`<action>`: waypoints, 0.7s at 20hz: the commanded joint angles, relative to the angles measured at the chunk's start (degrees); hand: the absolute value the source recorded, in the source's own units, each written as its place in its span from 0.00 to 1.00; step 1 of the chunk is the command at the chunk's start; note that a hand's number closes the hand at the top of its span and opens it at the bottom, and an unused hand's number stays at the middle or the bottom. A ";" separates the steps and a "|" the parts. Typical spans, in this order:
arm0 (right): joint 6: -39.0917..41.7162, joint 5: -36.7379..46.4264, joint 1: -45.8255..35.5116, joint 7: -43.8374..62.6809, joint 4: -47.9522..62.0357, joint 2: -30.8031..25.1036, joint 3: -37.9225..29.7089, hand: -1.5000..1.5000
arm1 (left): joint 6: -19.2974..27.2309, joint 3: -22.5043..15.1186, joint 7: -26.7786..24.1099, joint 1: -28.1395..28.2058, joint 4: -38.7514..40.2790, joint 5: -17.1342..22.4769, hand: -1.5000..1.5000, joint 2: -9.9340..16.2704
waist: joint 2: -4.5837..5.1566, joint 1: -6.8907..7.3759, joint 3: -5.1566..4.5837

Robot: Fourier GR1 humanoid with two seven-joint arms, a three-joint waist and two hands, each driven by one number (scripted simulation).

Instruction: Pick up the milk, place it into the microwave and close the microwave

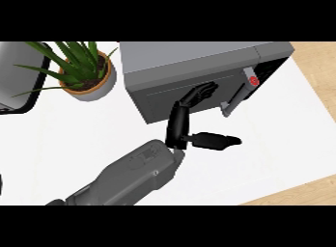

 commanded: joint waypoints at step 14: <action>6.73 -15.67 -4.12 4.97 11.39 1.56 1.70 0.00 | 0.95 3.56 -2.92 -4.39 5.82 5.13 0.00 0.04 | 0.55 -0.96 -0.11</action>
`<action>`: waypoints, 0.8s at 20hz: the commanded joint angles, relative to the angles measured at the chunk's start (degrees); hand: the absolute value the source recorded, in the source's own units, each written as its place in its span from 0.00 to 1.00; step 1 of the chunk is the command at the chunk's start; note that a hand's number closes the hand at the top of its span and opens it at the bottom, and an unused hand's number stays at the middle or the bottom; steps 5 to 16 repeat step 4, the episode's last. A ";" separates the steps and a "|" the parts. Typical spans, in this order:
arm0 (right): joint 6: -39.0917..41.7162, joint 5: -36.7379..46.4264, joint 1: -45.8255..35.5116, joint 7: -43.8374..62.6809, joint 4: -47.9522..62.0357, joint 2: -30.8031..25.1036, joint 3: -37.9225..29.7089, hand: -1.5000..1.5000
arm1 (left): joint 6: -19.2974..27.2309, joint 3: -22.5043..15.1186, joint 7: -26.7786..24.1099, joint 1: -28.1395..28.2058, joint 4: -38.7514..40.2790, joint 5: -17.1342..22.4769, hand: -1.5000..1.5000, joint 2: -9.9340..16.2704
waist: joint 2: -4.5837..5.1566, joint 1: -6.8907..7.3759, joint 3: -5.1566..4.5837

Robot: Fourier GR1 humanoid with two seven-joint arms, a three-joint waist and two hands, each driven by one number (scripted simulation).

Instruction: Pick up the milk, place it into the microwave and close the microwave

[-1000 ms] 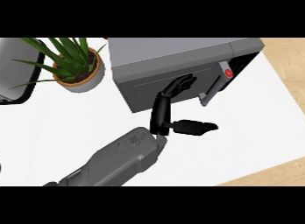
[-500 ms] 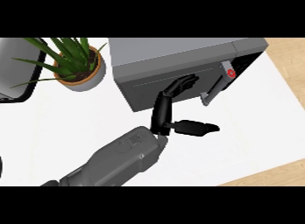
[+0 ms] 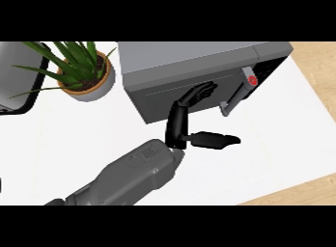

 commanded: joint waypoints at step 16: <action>2.34 -4.57 -2.52 1.23 4.41 -1.87 -1.44 0.00 | 1.06 4.35 -0.18 -4.25 5.43 2.86 0.00 0.02 | 0.53 -0.67 -0.08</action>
